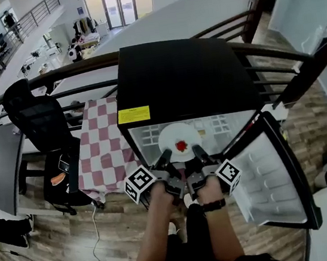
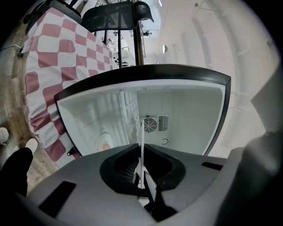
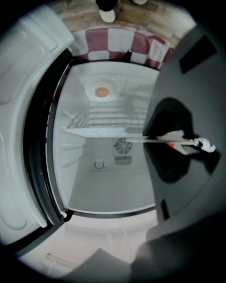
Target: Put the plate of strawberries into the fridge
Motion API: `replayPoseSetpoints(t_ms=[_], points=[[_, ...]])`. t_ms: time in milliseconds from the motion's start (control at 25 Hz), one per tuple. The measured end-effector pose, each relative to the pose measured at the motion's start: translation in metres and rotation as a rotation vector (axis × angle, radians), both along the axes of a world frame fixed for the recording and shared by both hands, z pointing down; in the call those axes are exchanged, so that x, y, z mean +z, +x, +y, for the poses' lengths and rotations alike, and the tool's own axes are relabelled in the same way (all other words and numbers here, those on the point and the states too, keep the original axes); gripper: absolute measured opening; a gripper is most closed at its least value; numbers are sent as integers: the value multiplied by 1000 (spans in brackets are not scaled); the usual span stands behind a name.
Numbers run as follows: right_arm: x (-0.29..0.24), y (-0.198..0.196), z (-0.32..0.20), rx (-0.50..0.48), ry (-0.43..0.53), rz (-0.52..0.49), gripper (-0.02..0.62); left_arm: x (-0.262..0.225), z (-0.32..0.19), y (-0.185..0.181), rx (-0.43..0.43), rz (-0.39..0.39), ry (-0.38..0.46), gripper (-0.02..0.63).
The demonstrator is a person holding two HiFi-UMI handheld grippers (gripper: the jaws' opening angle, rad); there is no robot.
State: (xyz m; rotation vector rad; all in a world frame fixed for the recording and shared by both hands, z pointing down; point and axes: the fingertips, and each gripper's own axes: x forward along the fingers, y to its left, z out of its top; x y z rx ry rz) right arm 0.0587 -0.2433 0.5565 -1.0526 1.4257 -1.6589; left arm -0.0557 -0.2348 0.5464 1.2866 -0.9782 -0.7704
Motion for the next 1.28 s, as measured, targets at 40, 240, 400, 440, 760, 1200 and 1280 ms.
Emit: replayPoseSetpoints(t_ms=[40, 240, 400, 440, 760, 1200, 1280], points=[[3, -1, -1, 1, -11, -3, 41, 3, -1, -1, -3, 0, -4, 35], [11, -2, -4, 1, -30, -13, 42, 12, -5, -2, -11, -5, -18, 35], [10, -2, -9, -1, -12, -11, 41, 17, -8, -1, -16, 24, -14, 35], [10, -2, -11, -2, -9, -9, 41, 18, -9, -1, -19, 31, -14, 35], [10, -4, -21, 6, -21, -57, 43, 19, -20, -2, -36, 36, -25, 35], [13, -2, -32, 1, -15, -49, 43, 26, -33, -1, -44, 60, -37, 35], [13, -3, -32, 0, -15, -51, 43, 26, -34, -2, -46, 64, -39, 35]])
